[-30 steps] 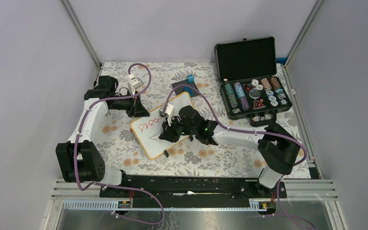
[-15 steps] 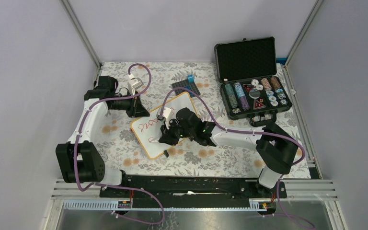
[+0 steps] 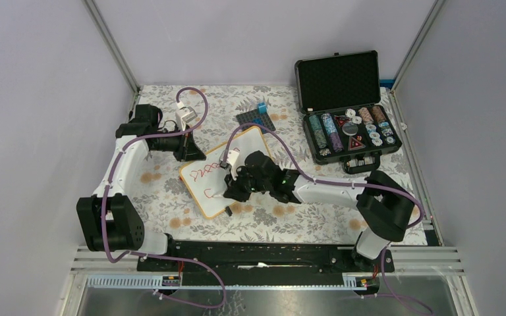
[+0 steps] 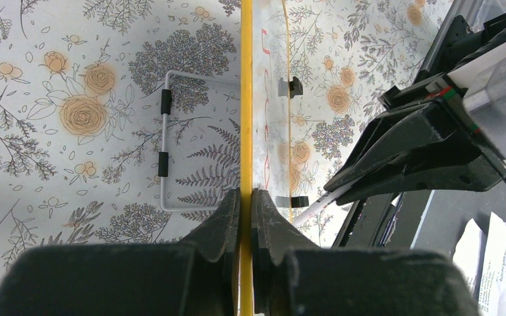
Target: Write a sentence on the whiteboard
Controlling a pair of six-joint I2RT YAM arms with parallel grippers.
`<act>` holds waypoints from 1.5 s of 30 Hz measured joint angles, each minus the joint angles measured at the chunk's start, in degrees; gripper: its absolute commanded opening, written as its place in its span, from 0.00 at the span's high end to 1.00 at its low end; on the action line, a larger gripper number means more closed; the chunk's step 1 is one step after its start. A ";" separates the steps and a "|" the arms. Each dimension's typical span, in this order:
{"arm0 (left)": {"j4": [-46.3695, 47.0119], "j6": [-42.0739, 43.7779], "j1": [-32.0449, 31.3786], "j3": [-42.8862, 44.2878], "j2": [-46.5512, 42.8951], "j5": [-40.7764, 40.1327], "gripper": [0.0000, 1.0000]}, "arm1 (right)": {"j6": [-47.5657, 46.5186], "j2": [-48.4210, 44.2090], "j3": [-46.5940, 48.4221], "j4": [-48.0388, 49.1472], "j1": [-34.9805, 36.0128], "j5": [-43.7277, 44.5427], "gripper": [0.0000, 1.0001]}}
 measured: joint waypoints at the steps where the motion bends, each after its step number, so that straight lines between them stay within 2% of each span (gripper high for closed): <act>1: 0.00 0.00 0.00 0.00 0.00 0.00 1.00 | -0.09 -0.33 -0.11 -0.20 0.00 0.44 1.00; 11: -0.02 -0.02 0.00 0.00 -0.02 0.02 1.00 | -0.46 -5.31 -1.92 -0.57 -0.55 2.91 1.00; 25: -0.02 -0.02 0.00 0.00 -0.04 0.02 1.00 | -0.42 -4.28 -1.49 -0.63 -0.83 5.31 1.00; 45: 0.26 0.00 0.00 -0.13 -0.04 0.02 1.00 | -0.42 -2.25 -0.42 -0.66 -0.83 3.04 1.00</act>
